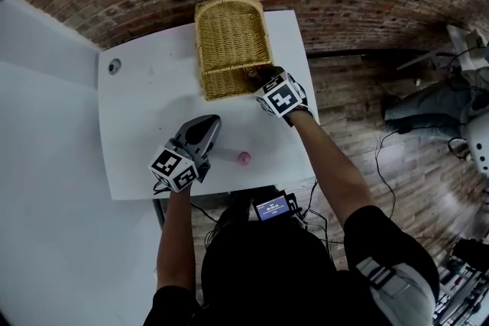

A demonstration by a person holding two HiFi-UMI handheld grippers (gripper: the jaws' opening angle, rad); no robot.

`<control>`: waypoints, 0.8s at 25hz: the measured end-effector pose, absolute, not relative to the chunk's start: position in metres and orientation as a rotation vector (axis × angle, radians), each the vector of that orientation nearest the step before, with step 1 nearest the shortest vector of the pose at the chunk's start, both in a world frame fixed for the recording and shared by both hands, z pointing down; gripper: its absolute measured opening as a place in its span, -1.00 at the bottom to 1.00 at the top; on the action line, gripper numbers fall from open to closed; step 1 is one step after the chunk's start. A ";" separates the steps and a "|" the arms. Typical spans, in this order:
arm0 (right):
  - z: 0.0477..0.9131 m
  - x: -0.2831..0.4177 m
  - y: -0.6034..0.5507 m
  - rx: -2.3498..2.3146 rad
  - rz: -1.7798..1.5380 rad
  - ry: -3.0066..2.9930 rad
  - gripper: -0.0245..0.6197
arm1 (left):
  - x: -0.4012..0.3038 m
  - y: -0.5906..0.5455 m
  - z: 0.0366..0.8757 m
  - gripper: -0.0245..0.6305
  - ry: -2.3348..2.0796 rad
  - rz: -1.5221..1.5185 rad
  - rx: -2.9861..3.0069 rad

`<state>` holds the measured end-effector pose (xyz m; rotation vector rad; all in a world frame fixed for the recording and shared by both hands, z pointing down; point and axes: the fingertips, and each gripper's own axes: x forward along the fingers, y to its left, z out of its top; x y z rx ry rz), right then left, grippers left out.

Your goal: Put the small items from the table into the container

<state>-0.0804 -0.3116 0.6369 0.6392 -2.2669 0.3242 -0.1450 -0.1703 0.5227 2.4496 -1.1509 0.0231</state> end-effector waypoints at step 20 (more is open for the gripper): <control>0.584 -0.064 -0.303 0.771 0.386 -2.428 -0.36 | -0.149 -0.159 0.512 -0.90 -1.204 0.004 2.469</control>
